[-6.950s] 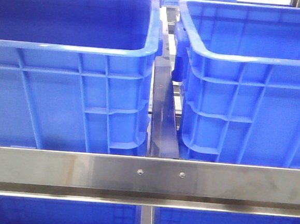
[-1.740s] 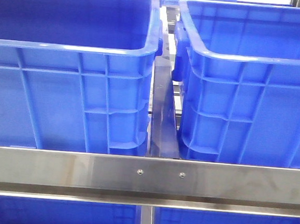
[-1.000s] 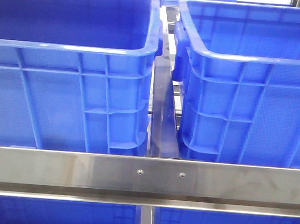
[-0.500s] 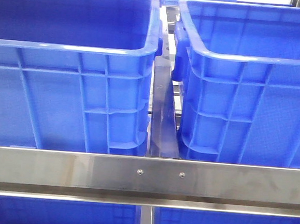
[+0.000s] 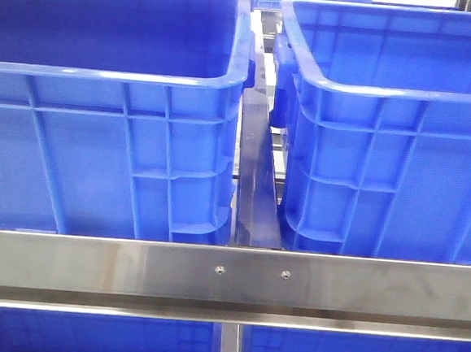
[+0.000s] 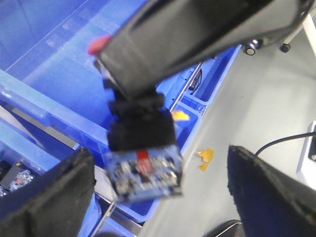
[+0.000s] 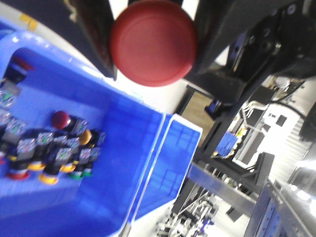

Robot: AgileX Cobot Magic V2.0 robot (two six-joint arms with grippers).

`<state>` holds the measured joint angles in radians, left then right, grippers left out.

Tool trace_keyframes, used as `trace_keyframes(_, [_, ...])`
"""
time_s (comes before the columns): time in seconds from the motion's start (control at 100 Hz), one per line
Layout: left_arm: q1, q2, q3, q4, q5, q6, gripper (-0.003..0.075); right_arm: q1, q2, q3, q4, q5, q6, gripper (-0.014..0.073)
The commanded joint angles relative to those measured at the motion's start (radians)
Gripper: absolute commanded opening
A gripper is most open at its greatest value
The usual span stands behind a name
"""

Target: Pick red and yellow buttons and place in box

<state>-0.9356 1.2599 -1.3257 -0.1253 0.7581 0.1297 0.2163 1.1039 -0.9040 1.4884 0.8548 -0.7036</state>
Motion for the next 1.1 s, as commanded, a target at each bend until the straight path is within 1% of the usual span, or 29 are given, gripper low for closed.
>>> trace_keyframes(0.0, [0.023, -0.028, -0.029, -0.003, -0.067, -0.041, 0.0533, -0.006, -0.017, -0.037, 0.074, -0.022, -0.035, 0.0122])
trace_keyframes(0.18, [0.125, -0.035, -0.027, -0.003, -0.063, -0.090, 0.0533, -0.006, -0.017, -0.037, 0.063, -0.080, -0.075, 0.0122])
trace_keyframes(0.3, [0.194, -0.071, -0.003, -0.003, -0.075, -0.093, 0.0533, -0.006, -0.017, -0.037, 0.039, -0.135, -0.078, 0.0122])
trace_keyframes(0.48, [0.292, -0.195, 0.106, -0.003, -0.097, -0.112, 0.0533, -0.006, -0.017, -0.037, 0.006, -0.222, -0.081, 0.0122])
trace_keyframes(0.56, [0.343, -0.271, 0.179, -0.002, -0.135, -0.130, 0.0533, -0.006, -0.017, -0.037, 0.002, -0.238, -0.081, 0.0122])
trace_keyframes(0.66, [0.430, -0.378, 0.270, 0.000, -0.183, -0.130, 0.0533, -0.006, -0.017, -0.037, 0.001, -0.242, -0.081, 0.0122])
trace_keyframes(0.79, [0.555, -0.533, 0.374, 0.073, -0.198, -0.201, 0.0533, -0.006, -0.017, -0.037, 0.000, -0.242, -0.081, 0.0122])
trace_keyframes(0.88, [0.651, -0.626, 0.436, 0.133, -0.184, -0.232, 0.0533, -0.006, -0.017, -0.037, -0.001, -0.242, -0.081, 0.0122])
trace_keyframes(0.99, [0.759, -0.711, 0.497, 0.138, -0.166, -0.232, 0.0533, -0.006, -0.017, -0.037, -0.002, -0.242, -0.081, 0.0122])
trace_keyframes(1.09, [0.833, -0.770, 0.538, 0.138, -0.129, -0.232, 0.0533, -0.006, -0.017, -0.037, -0.004, -0.243, -0.081, 0.0122])
